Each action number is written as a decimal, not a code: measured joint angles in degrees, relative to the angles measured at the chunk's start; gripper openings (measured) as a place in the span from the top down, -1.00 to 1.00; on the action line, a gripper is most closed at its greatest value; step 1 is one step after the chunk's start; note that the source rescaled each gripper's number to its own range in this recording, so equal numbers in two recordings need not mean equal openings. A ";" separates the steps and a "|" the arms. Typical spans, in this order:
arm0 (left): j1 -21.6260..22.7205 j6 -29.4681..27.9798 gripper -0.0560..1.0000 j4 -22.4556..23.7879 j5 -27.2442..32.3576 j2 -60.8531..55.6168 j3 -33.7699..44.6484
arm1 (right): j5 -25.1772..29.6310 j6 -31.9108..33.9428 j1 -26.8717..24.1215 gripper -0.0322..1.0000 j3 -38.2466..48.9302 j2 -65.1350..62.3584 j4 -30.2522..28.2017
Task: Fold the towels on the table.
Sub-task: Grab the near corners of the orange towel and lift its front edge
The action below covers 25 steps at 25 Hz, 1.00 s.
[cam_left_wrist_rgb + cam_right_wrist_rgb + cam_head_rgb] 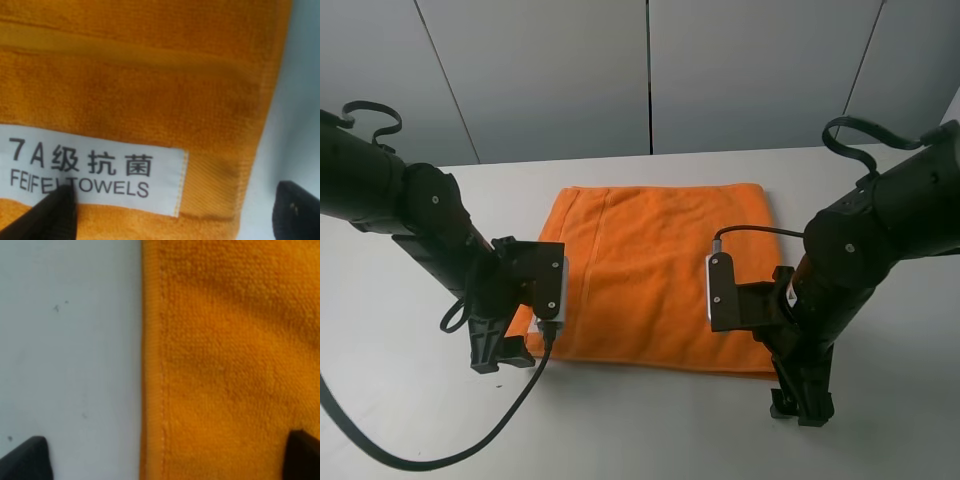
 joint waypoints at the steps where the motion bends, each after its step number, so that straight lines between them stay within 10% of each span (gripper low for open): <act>1: 0.00 -1.07 -1.00 0.00 -0.50 0.17 0.00 | 0.09 0.00 0.00 -1.00 -0.12 0.10 0.00; 25: 0.00 -4.70 -1.00 -1.24 -1.63 2.83 -0.35 | 0.29 2.41 0.00 -1.00 -0.46 1.24 -0.04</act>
